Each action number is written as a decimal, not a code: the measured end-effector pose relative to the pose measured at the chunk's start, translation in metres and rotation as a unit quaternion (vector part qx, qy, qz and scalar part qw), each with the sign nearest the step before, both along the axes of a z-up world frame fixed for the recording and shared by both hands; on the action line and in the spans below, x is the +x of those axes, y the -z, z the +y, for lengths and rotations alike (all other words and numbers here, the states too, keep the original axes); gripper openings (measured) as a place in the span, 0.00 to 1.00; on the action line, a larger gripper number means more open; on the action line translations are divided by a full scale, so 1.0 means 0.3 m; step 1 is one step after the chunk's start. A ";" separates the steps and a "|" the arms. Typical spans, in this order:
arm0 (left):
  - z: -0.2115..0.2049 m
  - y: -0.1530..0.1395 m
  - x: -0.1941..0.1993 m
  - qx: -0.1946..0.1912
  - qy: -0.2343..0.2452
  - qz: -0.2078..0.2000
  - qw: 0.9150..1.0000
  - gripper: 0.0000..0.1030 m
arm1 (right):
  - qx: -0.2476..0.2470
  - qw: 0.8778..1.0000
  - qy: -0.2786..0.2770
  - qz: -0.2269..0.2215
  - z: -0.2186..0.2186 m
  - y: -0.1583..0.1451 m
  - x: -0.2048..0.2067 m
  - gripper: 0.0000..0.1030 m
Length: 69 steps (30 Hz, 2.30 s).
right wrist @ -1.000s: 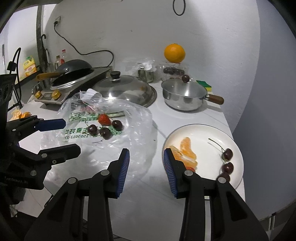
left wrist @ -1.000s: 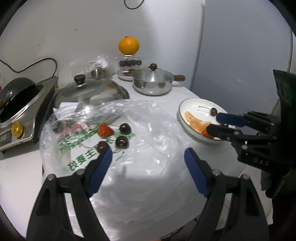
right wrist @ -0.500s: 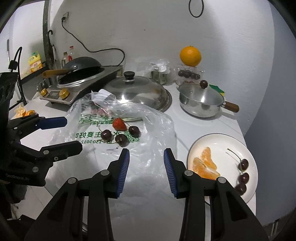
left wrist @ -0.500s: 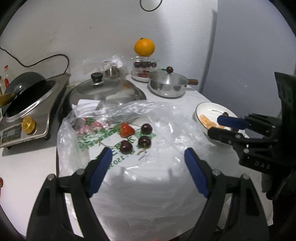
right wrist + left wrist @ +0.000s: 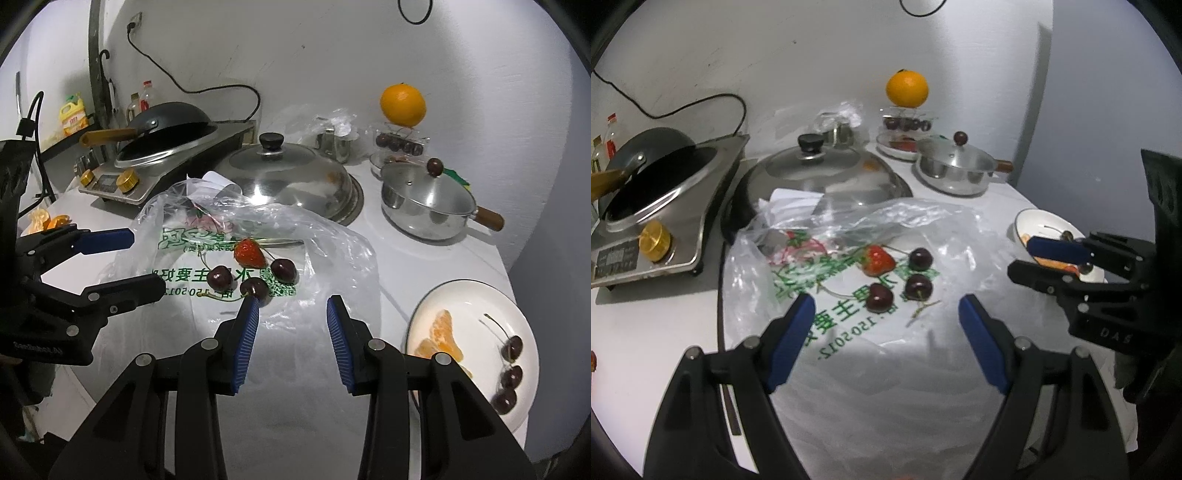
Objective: Organize fruits
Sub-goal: 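Lower right tool onto a dark cherry while left tool lowers onto another cherry, then close right tool on its cherry while left tool closes on its cherry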
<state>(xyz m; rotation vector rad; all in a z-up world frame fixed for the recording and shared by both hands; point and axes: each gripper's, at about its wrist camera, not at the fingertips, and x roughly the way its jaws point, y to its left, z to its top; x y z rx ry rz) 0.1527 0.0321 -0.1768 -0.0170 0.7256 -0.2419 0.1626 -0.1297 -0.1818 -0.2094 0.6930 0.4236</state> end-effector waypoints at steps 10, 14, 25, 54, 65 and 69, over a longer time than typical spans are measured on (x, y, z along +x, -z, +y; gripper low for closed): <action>0.078 0.047 0.050 -0.011 -0.014 0.009 1.000 0.79 | -0.005 1.000 -0.016 0.016 0.088 0.047 0.068 0.39; 0.089 0.061 0.070 -0.011 -0.013 0.010 1.000 0.79 | -0.008 0.999 -0.021 0.023 0.125 0.065 0.096 0.39; 0.112 0.097 0.107 -0.013 -0.019 0.015 1.000 0.79 | -0.014 0.999 -0.028 0.038 0.180 0.112 0.150 0.39; 0.096 0.141 0.140 0.011 -0.023 0.017 1.000 0.79 | -0.012 0.997 -0.027 0.074 0.209 0.199 0.216 0.39; 0.057 0.135 0.138 0.020 -0.006 0.014 1.000 0.78 | -0.003 0.995 -0.020 0.093 0.196 0.228 0.237 0.34; 0.037 0.135 0.143 0.025 0.001 0.016 1.000 0.78 | -0.003 0.996 -0.028 0.089 0.199 0.225 0.223 0.30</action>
